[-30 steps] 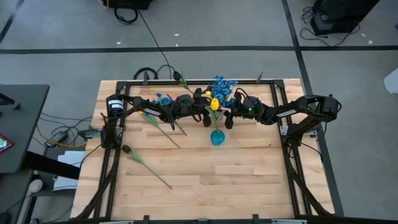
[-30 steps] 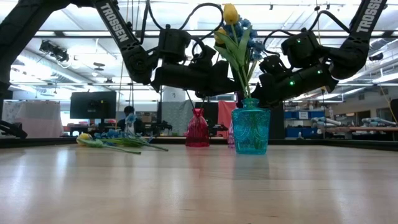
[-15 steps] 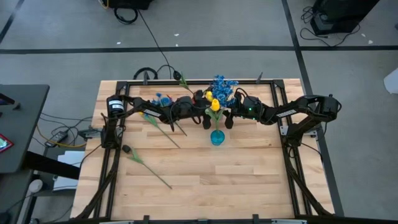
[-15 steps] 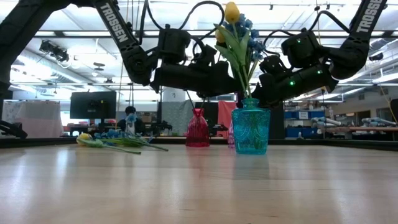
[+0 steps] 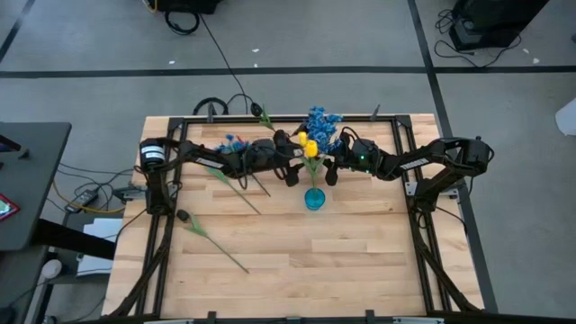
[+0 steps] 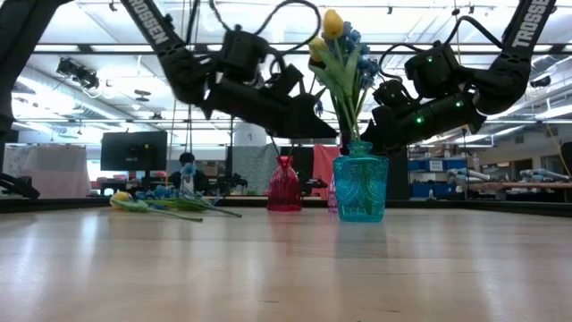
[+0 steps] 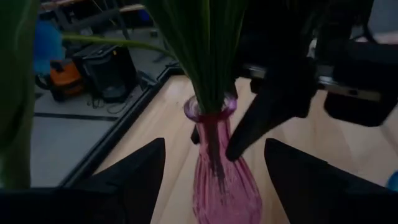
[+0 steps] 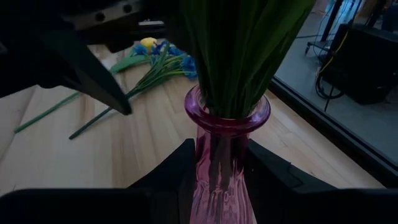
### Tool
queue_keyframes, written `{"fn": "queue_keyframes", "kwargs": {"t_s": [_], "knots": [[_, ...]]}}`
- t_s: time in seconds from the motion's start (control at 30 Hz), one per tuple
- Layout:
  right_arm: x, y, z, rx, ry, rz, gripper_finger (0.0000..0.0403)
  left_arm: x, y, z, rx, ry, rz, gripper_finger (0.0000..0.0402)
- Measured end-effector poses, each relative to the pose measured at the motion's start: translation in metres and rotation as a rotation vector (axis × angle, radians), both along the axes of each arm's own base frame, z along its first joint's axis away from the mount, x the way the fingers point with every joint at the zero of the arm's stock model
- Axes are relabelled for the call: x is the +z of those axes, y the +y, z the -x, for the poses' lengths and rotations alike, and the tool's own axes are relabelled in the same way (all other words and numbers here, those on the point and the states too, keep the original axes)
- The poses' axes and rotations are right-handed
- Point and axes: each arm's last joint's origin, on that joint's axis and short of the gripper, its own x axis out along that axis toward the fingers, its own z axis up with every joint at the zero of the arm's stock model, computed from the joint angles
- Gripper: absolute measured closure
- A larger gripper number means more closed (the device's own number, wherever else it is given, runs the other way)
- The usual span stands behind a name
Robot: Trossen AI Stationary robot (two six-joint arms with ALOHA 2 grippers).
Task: Sort flowers into vase by color
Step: Put the yellow flower into the blue vase
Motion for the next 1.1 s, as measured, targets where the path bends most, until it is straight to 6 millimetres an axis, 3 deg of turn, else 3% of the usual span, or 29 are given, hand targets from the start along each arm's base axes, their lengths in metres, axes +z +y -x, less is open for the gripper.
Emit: {"fn": "queue_keyframes", "kwargs": {"t_s": [0.4, 0.6, 1.1], "knots": [[0.000, -0.003, 0.001, -0.006, -0.004, 0.003, 0.0274, -0.004, -0.047, 0.049, 0.070, -0.040, -0.008, 0.0120], [0.001, -0.004, 0.002, 0.003, -0.003, 0.007, 0.0271, -0.004, -0.061, 0.071, 0.090, -0.064, 0.061, 0.0120], [-0.004, -0.006, 0.007, 0.007, 0.063, -0.037, 0.0181, -0.012, -0.077, 0.095, 0.131, 0.009, 0.137, 0.0120]]}}
